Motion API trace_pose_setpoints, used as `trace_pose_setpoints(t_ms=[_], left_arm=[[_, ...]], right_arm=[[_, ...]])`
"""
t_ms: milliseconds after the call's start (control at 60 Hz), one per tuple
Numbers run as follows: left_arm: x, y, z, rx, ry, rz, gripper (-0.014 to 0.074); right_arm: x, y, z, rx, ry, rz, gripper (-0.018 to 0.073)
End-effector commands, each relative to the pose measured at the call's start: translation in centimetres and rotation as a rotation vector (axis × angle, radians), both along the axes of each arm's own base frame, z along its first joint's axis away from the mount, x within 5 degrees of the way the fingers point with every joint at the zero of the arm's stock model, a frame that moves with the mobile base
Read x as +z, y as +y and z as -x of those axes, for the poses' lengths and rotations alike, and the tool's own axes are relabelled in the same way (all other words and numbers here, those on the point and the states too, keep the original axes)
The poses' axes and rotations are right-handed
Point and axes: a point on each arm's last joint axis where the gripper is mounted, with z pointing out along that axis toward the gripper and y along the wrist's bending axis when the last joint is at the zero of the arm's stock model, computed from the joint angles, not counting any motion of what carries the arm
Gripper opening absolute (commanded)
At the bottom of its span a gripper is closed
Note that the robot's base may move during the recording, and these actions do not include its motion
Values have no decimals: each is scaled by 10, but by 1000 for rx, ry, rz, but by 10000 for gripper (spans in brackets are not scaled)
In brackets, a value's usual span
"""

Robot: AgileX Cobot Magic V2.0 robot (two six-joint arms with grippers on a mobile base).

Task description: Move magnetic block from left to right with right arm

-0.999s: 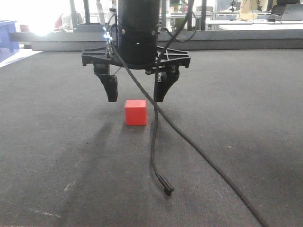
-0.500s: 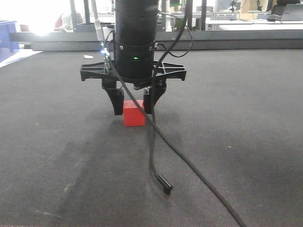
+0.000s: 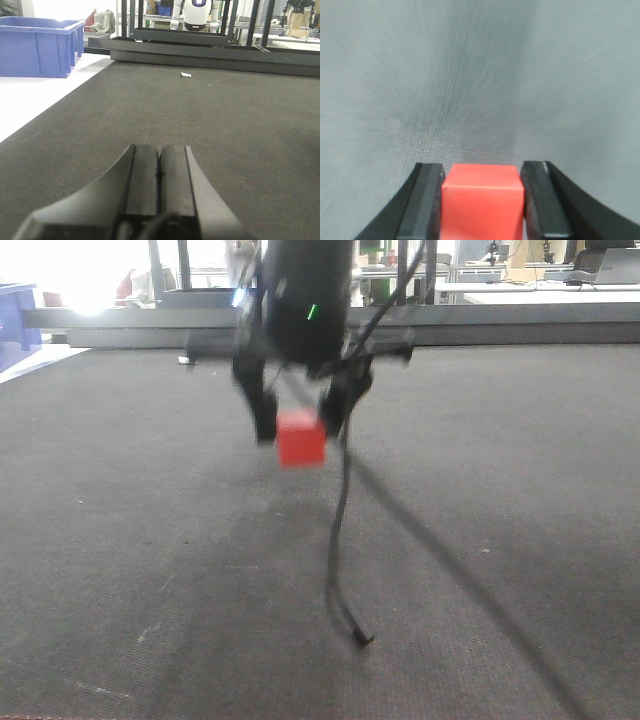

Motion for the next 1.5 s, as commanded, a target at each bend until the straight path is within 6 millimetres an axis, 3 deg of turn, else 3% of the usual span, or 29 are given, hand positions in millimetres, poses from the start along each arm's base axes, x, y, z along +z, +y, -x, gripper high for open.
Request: trace_pose_setpoints(t_ms=[0,133,300,433,666,766,1016,1216,1482], left_arm=[[6,0,1,1,-92,9,-116],[6,0,1,1,-92,9,-116],[6,0,1,1,-92,9,-116],[6,0,1,1,-92,9,-116],[6,0,1,1,-92,9,-116],[6,0,1,1,-92,9,-116],[6,0,1,1,-92,9,-116],[6,0,1,1,-92,9,-116],[6,0,1,1,-92,9,-116]], right_arm=[[67,-28,11,59,-155,-44,140],[88,-63,21,81,-197,-29,140],[98,-109,39,47,-242,-39,140],[94,-147,59,-2,-276,-32,140],[77,-199,115,-69,-338,-22,140],[64,-211,146,-74,-370,-27,140],[52,-232,218,-73,-519,-76,140],[67,-248,273,-38,-707,-87,140],[83,-265,330,-35,-962,-138,140]])
